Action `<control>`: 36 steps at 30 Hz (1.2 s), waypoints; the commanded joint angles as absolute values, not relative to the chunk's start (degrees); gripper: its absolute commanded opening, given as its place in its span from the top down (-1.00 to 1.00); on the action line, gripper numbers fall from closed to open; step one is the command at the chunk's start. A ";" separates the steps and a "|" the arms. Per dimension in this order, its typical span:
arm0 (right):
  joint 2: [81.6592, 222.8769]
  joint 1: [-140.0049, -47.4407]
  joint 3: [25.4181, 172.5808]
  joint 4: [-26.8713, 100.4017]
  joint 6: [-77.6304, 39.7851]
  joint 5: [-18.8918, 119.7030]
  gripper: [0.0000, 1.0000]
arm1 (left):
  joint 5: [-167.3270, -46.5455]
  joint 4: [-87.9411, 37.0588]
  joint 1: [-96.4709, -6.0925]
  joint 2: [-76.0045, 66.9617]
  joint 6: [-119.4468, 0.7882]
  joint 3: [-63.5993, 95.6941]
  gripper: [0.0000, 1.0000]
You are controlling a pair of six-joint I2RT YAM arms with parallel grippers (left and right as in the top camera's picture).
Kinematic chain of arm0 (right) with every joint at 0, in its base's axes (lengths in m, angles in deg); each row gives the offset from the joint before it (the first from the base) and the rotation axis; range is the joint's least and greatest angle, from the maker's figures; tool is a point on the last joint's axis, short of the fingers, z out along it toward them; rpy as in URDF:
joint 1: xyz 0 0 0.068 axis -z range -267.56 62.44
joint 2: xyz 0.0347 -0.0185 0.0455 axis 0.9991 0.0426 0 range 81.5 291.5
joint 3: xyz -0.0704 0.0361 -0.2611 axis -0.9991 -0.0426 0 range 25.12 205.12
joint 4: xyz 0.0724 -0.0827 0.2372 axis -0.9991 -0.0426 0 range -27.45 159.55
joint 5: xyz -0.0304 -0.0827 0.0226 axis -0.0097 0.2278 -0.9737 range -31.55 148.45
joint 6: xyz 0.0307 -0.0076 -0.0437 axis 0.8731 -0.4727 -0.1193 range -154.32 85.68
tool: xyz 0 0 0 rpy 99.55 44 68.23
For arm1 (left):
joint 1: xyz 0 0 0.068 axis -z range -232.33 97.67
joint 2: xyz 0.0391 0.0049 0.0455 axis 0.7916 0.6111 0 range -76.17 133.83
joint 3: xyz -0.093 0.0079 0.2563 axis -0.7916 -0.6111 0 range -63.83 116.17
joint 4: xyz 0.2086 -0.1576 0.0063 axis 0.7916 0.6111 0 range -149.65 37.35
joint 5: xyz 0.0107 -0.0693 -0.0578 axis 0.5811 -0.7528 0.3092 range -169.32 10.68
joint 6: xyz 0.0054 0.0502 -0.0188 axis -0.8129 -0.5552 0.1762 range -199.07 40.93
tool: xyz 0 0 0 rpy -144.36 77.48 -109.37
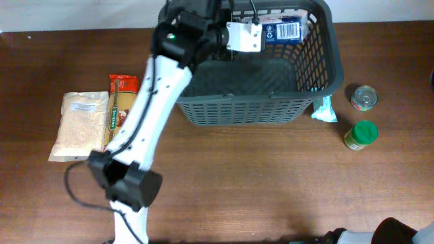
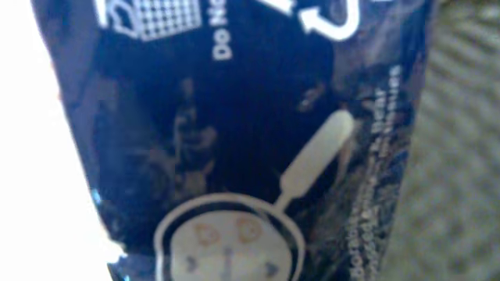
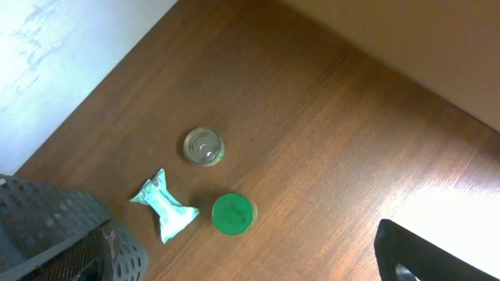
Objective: Pack container
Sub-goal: 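Carry the blue box into the basket and release it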
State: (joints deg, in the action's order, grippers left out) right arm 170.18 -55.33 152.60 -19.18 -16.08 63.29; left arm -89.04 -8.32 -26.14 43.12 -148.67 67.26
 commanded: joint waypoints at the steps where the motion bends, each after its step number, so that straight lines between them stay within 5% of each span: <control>1: 170.16 -54.96 152.39 -19.40 -15.36 62.90 -0.98 | -82.41 -8.84 -25.83 47.66 -141.57 67.30 0.97; 18: 170.16 -54.96 152.39 -19.42 -15.36 60.34 -0.98 | -78.43 -12.32 -25.28 59.77 -139.95 67.30 0.96; 24: 170.16 -54.96 152.39 -19.46 -15.38 60.34 -0.98 | -78.41 -12.99 -25.22 60.73 -138.44 67.32 0.08; 26: 170.16 -54.96 152.39 -19.46 -15.38 60.34 -0.98 | -78.41 -14.00 -25.22 60.23 -134.40 67.56 -0.86; 27: 170.16 -54.96 152.39 -19.46 -15.38 60.34 -0.98 | -78.41 -14.72 -25.22 59.66 -131.16 67.78 -0.99; 36: 170.16 -54.96 152.41 -19.66 -15.40 60.36 -0.98 | -78.15 -12.38 -25.87 49.15 -113.24 76.96 -0.99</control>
State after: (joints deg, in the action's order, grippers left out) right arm 170.18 -55.33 152.60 -19.61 -16.02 60.69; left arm -78.54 -13.30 -25.65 58.46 -121.22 71.39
